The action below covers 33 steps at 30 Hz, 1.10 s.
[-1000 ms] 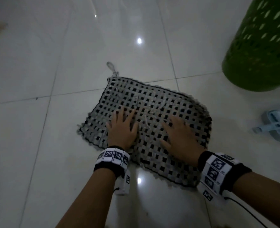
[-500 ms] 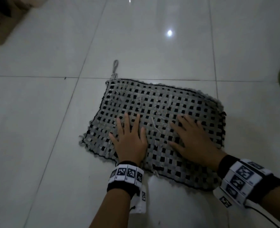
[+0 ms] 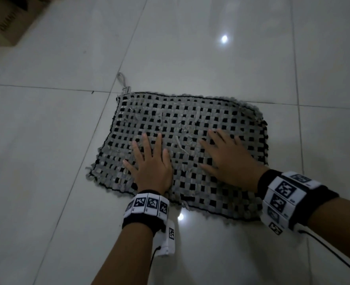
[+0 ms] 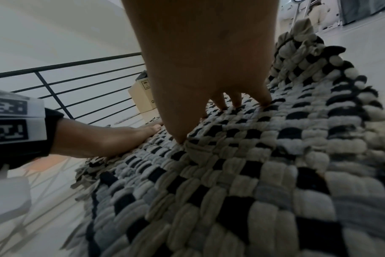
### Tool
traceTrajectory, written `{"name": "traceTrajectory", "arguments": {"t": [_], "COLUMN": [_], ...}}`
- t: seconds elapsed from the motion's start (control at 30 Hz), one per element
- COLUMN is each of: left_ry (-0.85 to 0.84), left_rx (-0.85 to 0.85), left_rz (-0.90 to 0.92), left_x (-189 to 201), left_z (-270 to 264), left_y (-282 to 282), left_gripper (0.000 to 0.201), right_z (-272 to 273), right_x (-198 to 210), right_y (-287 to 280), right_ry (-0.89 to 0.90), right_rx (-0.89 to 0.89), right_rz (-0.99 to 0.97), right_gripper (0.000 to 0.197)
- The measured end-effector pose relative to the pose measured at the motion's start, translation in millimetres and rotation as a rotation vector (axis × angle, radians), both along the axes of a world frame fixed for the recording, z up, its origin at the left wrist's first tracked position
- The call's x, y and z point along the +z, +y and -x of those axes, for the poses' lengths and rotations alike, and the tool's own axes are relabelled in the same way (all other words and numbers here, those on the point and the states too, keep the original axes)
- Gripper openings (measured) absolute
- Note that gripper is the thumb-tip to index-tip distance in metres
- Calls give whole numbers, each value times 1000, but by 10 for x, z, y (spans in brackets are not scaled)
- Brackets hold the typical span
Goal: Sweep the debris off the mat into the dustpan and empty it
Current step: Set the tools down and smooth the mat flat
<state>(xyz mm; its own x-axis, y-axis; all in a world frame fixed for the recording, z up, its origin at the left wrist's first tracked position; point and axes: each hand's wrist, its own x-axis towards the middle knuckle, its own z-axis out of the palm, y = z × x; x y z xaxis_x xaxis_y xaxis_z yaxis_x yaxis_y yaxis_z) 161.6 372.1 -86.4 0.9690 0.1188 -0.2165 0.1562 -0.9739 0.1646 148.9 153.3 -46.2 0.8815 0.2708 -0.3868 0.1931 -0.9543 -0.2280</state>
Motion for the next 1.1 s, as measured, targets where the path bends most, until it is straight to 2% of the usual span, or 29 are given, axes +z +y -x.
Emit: {"name": "traceTrajectory", "arguments": {"t": [0.6, 0.97, 1.03, 1.1], "left_ry": [-36, -1, -66, -127], "left_rx": [-6, 1, -71, -219], "left_rz": [44, 17, 19, 45], "left_x": [0, 89, 174, 182], "left_z": [111, 139, 171, 226], "left_y": [-118, -178, -315, -526], "left_gripper": [54, 55, 56, 58], "right_z": [128, 157, 119, 58], "right_x": [29, 19, 89, 144], "right_y": [-39, -78, -151, -282], "right_ry": [-24, 2, -46, -225], "right_rx": [9, -2, -33, -49], "right_rz": [78, 27, -57, -139], "right_gripper": [71, 70, 65, 58]}}
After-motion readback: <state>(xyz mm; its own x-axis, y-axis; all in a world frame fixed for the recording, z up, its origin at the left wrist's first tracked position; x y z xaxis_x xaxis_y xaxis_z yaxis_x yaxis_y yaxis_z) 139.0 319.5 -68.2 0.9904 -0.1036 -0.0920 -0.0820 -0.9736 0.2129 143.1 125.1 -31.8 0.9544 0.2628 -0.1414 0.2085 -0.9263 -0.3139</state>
